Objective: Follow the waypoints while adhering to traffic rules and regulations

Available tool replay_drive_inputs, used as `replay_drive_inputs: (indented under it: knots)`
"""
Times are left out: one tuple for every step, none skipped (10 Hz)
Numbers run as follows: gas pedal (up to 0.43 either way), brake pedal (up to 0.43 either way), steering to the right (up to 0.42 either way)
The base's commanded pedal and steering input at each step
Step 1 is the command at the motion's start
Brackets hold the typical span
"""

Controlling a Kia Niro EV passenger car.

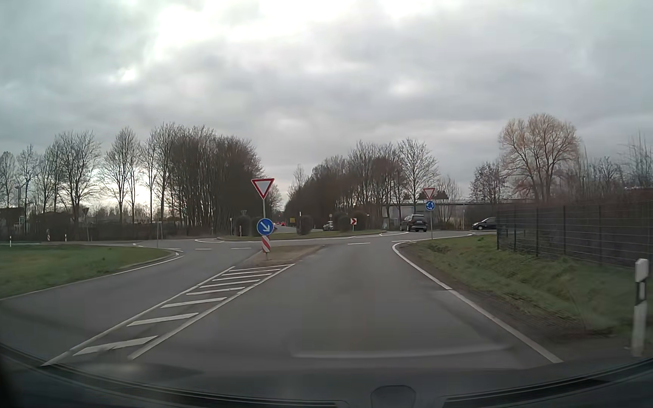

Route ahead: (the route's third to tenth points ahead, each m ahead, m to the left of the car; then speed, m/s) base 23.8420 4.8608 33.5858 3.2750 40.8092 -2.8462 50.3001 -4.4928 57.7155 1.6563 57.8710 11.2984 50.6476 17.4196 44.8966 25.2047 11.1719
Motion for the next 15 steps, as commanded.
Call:
replay_drive_inputs:
  knots:
    - [0.000,0.274,0.001]
    - [0.000,0.280,0.001]
    - [0.000,0.268,0.001]
    - [0.000,0.268,0.001]
    - [0.000,0.268,0.001]
    - [0.000,0.274,0.001]
    - [0.000,0.280,0.002]
    - [0.000,0.287,0.003]
    - [0.000,0.287,0.003]
    - [0.000,0.293,0.003]
    - [0.000,0.299,0.003]
    - [0.000,0.305,0.003]
    - [0.000,0.305,0.003]
    - [0.000,0.311,0.003]
    - [0.000,0.311,0.004]
